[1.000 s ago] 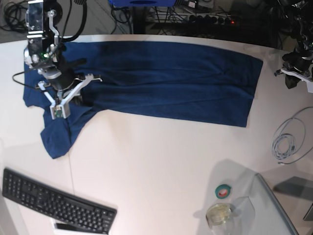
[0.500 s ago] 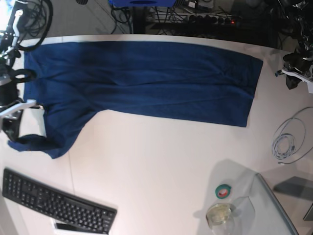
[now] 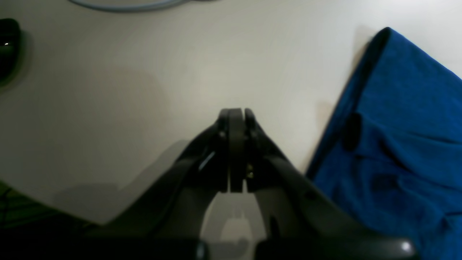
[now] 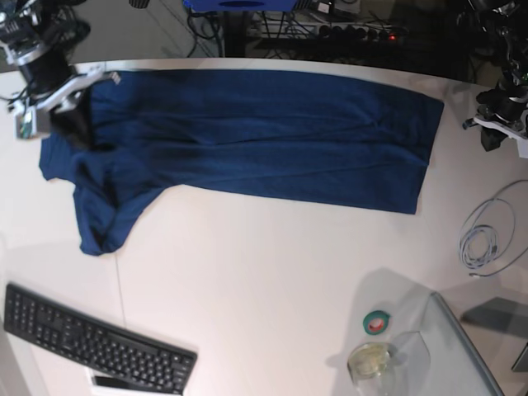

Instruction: Layout the t-shirt on the table in an organized manner, then fold the t-shirt properly

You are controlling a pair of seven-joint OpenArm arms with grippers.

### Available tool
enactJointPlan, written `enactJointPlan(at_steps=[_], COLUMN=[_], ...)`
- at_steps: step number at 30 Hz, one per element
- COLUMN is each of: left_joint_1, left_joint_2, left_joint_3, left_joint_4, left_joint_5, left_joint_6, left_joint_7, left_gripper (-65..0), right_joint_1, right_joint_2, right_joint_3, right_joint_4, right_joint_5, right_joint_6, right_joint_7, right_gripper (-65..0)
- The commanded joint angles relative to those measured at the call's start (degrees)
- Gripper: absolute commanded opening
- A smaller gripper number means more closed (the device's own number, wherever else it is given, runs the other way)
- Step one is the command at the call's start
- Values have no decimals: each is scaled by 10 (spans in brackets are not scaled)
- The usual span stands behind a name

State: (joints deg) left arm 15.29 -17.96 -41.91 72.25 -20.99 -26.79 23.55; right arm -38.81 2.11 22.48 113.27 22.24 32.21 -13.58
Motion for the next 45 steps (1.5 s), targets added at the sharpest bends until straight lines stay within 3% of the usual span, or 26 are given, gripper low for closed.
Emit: enactJointPlan(at_steps=[1, 2, 7, 10, 13, 19, 21, 27, 32, 39, 45], left_joint_1=[-2, -2, -2, -2, -8, -12, -13, -14, -26, -28, -27], left_joint_2=[-13, -13, -13, -12, -12, -3, 2, 0, 4, 5, 15], left_joint_3=[-3, -3, -3, -2, 19, 20, 20, 23, 26, 48, 55], left_joint_4=[9, 9, 9, 9, 9, 9, 8, -21, -39, -59, -59], left_joint_5=[-4, -4, -4, -4, -3, 79, 92, 97, 98, 98, 98], left_joint_6=[0, 0, 0, 0, 3, 3, 3, 3, 3, 3, 3], left_joint_7=[-12, -12, -12, -12, -12, -14, -14, -14, -14, -14, -14], left_gripper=[-650, -650, -650, -650, -650, -650, -650, -650, -650, -650, -650], right_joint_1=[-18, -25, -19, 16, 51, 149, 191, 280, 359, 425, 462], right_joint_2=[5, 5, 5, 23, 47, 41, 63, 74, 59, 22, -5], right_joint_3=[-1, -1, -9, -75, -189, -342, -397, -499, -594, -660, -664], right_joint_4=[12, 15, 16, 12, 13, 6, 5, -17, -18, -22, -62], right_joint_5=[32, 59, 133, 136, 137, 136, 133, 89, 36, 11, 11], right_joint_6=[39, 78, 78, 78, 78, 78, 78, 78, 78, 78, 78], right_joint_7=[1, -18, -156, -208, -208, -212, -221, -228, -292, -304, -304], right_gripper=[-650, -650, -650, -650, -650, -650, -650, -650, -650, -650, -650])
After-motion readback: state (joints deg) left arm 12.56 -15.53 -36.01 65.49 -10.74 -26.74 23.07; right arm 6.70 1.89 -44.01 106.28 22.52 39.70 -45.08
